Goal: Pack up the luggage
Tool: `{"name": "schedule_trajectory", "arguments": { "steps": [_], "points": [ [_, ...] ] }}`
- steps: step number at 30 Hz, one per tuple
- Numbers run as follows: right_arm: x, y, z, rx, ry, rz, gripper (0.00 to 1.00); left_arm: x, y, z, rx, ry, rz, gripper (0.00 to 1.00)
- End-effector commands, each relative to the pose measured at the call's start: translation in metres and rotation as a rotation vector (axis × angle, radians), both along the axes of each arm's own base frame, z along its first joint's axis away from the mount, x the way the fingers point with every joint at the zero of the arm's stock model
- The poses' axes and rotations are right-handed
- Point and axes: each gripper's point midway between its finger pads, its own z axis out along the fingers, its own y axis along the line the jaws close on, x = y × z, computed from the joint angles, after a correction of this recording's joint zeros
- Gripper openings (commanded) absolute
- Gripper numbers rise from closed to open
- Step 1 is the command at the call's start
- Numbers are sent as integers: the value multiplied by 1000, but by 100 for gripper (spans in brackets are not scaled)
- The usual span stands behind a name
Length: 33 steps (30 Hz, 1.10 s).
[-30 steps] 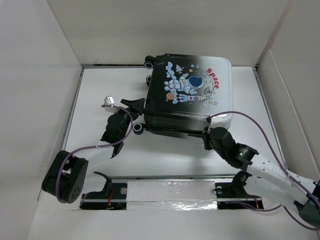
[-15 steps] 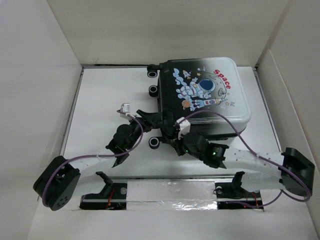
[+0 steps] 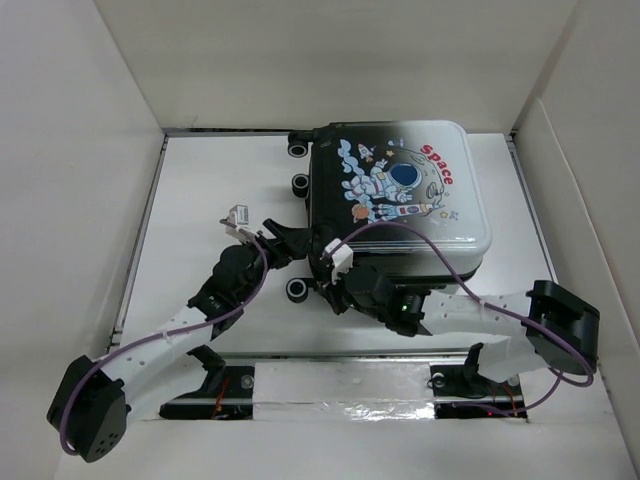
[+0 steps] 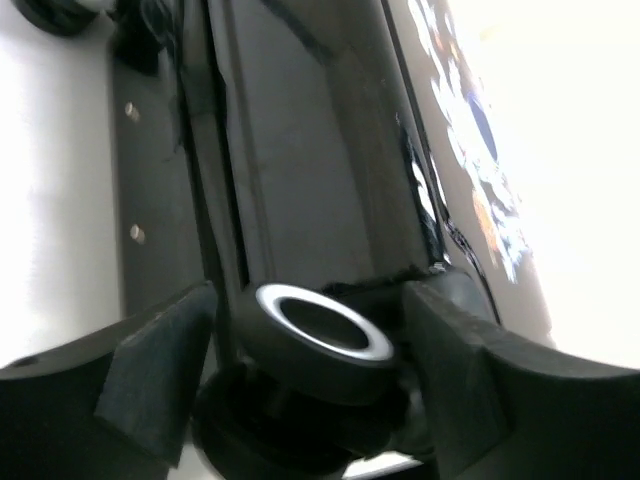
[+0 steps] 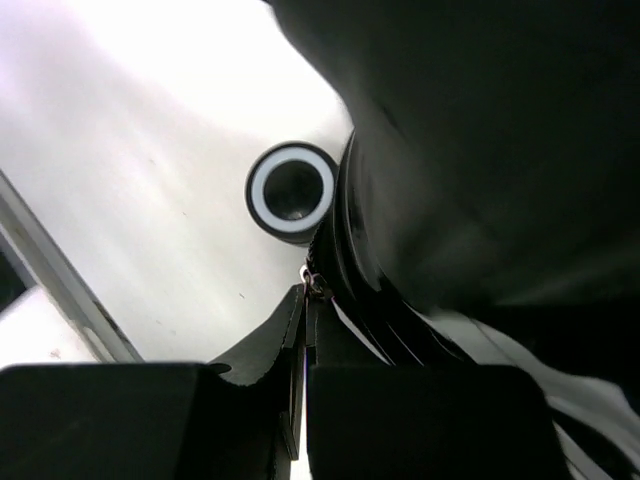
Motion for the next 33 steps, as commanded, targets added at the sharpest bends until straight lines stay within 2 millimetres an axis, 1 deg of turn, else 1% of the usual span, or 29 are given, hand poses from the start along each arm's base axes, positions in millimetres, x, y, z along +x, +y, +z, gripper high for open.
{"name": "schedule_trajectory", "arguments": {
  "steps": [1, 2, 3, 4, 5, 6, 7, 8, 9, 10, 11, 12, 13, 14, 15, 16, 17, 18, 20, 21, 22, 23, 24, 25, 26, 27, 28, 29, 33],
  "points": [
    [-49, 51, 109, 490, 12, 238, 0, -15, -13, 10, 13, 26, -145, 75],
    [-50, 44, 105, 489, 23, 222, 0, -5, -3, 15, 6, 12, -102, 81],
    [-53, 33, 89, 466, 45, 196, 0, 13, 17, 22, -5, -3, -33, 87],
    [-55, 24, 93, 472, 46, 186, 0, 24, 26, 29, -23, -23, 2, 89],
    [-55, 18, 91, 472, 54, 169, 0, 40, 39, 34, -48, -17, 38, 90],
    [-57, 13, 88, 465, 57, 168, 0, 42, 38, 48, -70, -47, 38, 90],
    [-62, 6, 77, 434, 74, 165, 0, 56, 45, 49, -80, -46, 57, 91],
    [-63, 1, 82, 446, 69, 163, 0, 65, 49, 52, -78, -46, 75, 91],
    [-64, -3, 81, 440, 73, 160, 0, 78, 52, 73, -85, -78, 92, 91],
    [-65, -7, 77, 427, 80, 153, 0, 97, 58, 57, -61, -25, 120, 92],
    [-66, -10, 75, 424, 84, 150, 0, 108, 59, 56, -54, -15, 118, 91],
    [-67, -13, 80, 439, 81, 153, 0, 119, 51, 80, -46, -64, 84, 90],
    [-72, -14, 79, 436, 87, 164, 0, 138, 50, 59, -12, -7, 82, 87],
    [-73, -15, 78, 433, 89, 165, 0, 148, 46, 56, 7, 10, 66, 85],
    [-73, -17, 80, 436, 85, 163, 0, 162, 41, 77, 22, -27, 54, 85],
    [-76, -18, 77, 422, 88, 165, 0, 174, 42, 53, 47, 52, 58, 84],
    [-75, -20, 78, 422, 87, 162, 0, 180, 39, 53, 49, 53, 46, 84],
    [-75, -21, 77, 418, 85, 158, 0, 186, 36, 62, 40, 34, 42, 85],
    [-75, -24, 79, 426, 83, 155, 0, 199, 38, 58, 29, 42, 50, 86],
    [-75, -25, 80, 429, 81, 154, 0, 207, 41, 69, 23, 24, 56, 86],
    [-76, -25, 81, 433, 80, 158, 0, 215, 41, 56, 38, 57, 42, 86],
    [-77, -26, 81, 433, 81, 159, 0, 219, 39, 53, 46, 67, 30, 85],
    [-76, -26, 81, 433, 80, 158, 0, 224, 37, 60, 52, 58, 21, 84],
    [-76, -26, 81, 433, 80, 156, 0, 228, 42, 49, 67, 85, 31, 80],
    [-76, -27, 80, 430, 81, 155, 0, 228, 43, 49, 74, 77, 30, 79],
    [-76, -27, 80, 430, 80, 153, 0, 227, 43, 43, 78, 81, 29, 79],
    [-79, -26, 80, 431, 82, 164, 0, 229, 48, 45, 77, 69, 44, 78],
    [-79, -26, 80, 430, 83, 164, 0, 228, 48, 43, 71, 70, 44, 78],
    [-78, -25, 80, 424, 79, 161, 0, 232, 39, 35, 41, 87, 0, 79]
  ]
}}
